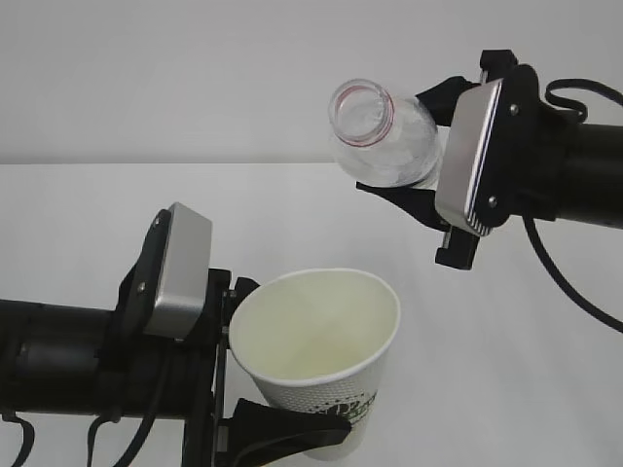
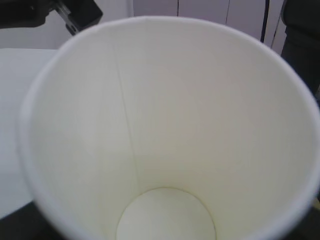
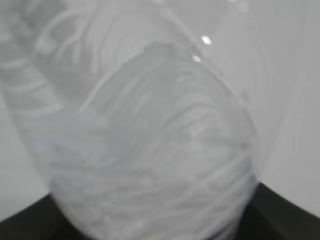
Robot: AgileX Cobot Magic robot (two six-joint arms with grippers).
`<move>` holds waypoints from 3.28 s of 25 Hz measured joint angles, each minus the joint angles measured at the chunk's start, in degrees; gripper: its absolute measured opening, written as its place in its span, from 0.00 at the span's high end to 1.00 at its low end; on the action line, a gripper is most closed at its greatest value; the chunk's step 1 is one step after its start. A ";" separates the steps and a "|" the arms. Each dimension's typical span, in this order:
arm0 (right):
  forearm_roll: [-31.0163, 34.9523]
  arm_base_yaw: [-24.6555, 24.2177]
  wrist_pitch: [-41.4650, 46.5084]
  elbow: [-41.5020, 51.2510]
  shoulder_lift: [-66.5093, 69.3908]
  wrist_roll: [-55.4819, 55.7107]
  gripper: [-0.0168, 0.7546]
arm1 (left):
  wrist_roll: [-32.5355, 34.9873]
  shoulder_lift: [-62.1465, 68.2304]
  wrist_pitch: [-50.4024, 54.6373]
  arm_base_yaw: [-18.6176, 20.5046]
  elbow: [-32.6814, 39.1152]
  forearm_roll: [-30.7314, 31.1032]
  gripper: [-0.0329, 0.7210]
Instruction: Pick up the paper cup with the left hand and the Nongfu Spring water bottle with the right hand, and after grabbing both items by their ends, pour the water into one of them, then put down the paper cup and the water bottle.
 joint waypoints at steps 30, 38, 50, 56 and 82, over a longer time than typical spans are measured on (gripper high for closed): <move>1.35 0.00 -0.22 0.00 0.00 -13.09 0.35 | 4.10 0.00 -1.45 0.00 0.00 0.33 0.20; 3.41 0.00 -0.22 0.00 0.00 -16.90 0.35 | 4.30 0.00 -0.92 0.00 0.00 0.33 0.20; 3.90 0.00 -0.22 0.00 0.00 -21.00 0.35 | 4.30 0.00 0.14 0.00 0.00 0.33 0.20; 5.75 0.00 -0.22 0.00 0.00 -24.15 0.35 | 4.30 0.00 0.14 0.00 0.00 0.33 0.20; 8.16 0.00 -1.50 0.00 0.00 -32.54 0.35 | 4.30 0.00 0.22 0.00 0.00 0.33 0.20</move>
